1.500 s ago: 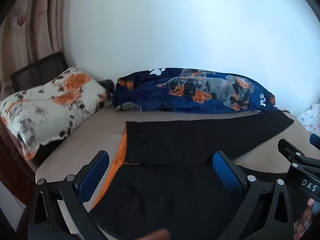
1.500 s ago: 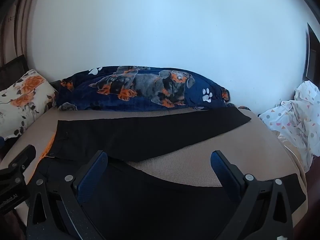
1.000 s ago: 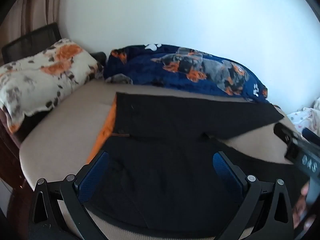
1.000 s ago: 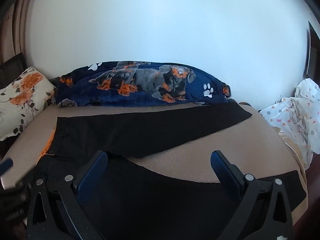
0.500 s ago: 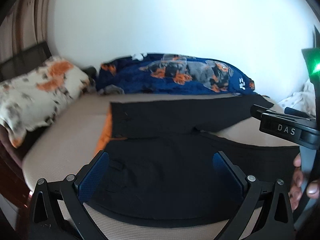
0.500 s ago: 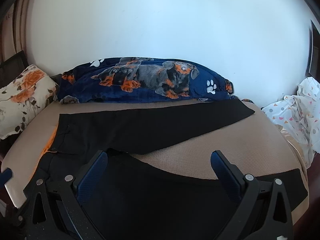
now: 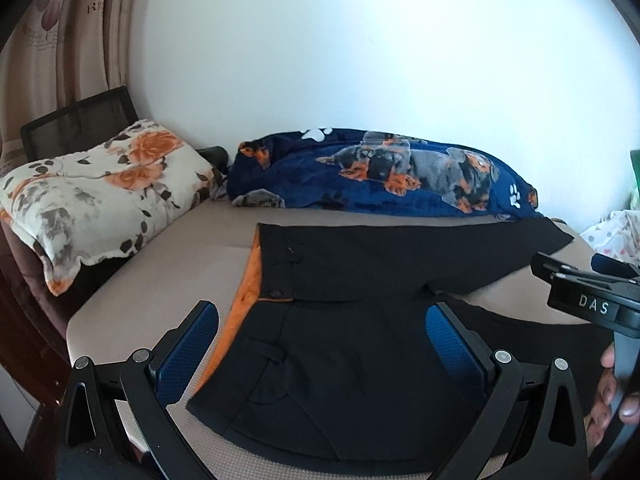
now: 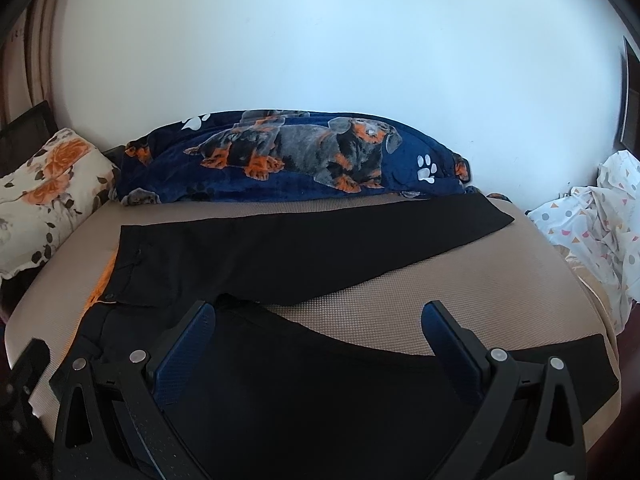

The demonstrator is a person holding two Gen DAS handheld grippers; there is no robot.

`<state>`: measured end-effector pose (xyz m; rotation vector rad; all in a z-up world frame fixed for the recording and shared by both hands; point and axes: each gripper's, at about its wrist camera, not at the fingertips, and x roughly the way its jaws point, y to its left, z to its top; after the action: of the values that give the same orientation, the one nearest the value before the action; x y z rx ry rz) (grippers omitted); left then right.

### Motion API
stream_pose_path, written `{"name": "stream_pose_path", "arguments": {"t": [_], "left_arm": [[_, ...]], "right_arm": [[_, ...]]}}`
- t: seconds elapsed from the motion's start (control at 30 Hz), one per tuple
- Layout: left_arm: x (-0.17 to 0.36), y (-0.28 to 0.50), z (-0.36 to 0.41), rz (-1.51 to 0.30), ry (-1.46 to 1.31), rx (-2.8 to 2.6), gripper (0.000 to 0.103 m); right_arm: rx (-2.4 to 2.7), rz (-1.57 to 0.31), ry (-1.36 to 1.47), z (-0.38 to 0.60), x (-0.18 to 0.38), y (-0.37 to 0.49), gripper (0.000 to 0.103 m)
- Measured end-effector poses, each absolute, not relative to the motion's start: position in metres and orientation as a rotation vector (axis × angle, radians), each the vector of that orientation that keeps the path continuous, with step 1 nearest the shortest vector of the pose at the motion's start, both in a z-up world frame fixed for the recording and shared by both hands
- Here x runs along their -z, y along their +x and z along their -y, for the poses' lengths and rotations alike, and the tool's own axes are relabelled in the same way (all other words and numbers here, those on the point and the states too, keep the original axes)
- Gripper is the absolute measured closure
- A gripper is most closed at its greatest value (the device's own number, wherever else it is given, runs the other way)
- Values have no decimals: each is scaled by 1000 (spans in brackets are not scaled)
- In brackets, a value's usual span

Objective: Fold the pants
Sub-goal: 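Position both grippers over the waistband of the black pants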

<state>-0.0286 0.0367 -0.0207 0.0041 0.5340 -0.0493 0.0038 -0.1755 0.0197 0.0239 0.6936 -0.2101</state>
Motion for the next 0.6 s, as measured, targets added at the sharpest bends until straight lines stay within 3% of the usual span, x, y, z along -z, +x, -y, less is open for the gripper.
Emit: {"name": "stream_pose_path", "arguments": {"t": [0.6], "left_arm": [[21,-16,-45,-512,37,46,0]], "right_arm": [[198,-716,4,167,-21,15,1]]}}
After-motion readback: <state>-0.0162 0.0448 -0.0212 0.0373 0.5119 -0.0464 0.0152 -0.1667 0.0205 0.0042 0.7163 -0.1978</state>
